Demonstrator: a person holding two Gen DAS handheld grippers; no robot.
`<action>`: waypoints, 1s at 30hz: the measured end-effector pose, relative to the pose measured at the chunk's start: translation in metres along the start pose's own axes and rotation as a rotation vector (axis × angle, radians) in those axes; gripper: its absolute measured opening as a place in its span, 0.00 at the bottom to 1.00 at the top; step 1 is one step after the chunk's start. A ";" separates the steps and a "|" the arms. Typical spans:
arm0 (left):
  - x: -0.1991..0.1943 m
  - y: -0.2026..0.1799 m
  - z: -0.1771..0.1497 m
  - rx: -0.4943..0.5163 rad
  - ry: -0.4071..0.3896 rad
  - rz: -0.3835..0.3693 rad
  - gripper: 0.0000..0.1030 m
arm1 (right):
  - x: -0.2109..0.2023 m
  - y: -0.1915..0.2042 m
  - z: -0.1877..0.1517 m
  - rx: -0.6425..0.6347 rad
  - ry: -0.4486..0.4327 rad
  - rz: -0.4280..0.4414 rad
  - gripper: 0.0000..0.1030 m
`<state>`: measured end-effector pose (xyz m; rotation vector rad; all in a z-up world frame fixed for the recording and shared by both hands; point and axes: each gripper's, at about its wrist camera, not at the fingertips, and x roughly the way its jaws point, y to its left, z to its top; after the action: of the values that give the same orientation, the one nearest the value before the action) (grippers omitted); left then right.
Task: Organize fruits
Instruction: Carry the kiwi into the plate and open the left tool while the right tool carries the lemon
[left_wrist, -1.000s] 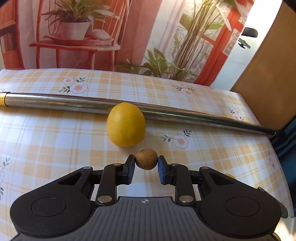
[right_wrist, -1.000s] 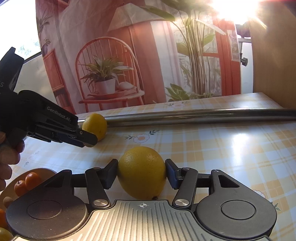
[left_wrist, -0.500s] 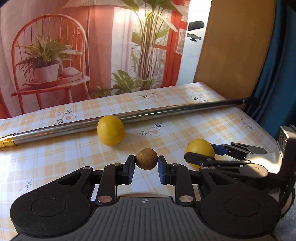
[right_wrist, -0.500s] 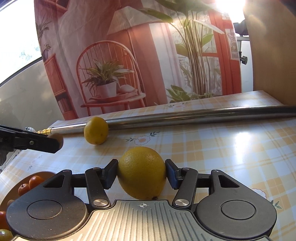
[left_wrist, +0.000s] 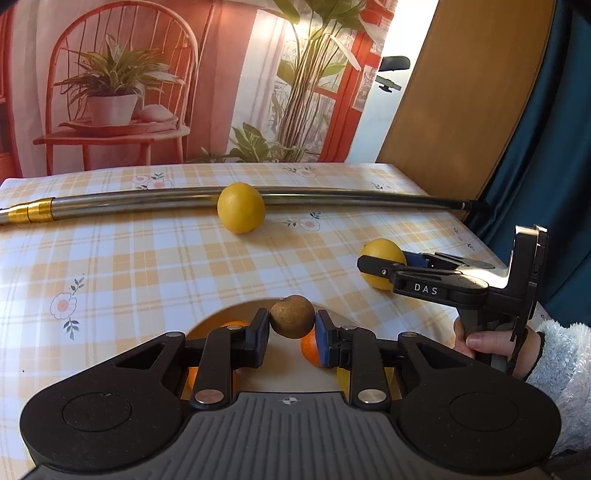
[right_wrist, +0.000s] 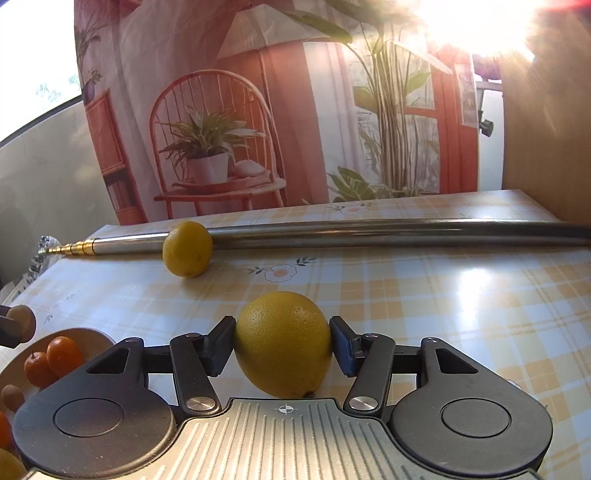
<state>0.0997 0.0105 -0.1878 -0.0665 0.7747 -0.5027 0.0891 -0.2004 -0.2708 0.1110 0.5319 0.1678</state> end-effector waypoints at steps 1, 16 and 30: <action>0.002 0.002 -0.002 0.002 0.008 -0.007 0.27 | -0.001 0.002 0.001 -0.006 0.005 -0.007 0.50; 0.038 0.000 0.007 0.076 0.068 -0.001 0.27 | -0.036 0.005 -0.010 0.059 0.038 -0.048 0.50; 0.056 -0.012 0.018 0.159 0.144 0.038 0.27 | -0.052 0.006 -0.009 0.086 0.006 -0.040 0.50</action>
<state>0.1408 -0.0278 -0.2091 0.1332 0.8722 -0.5360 0.0397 -0.2037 -0.2518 0.1839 0.5467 0.1063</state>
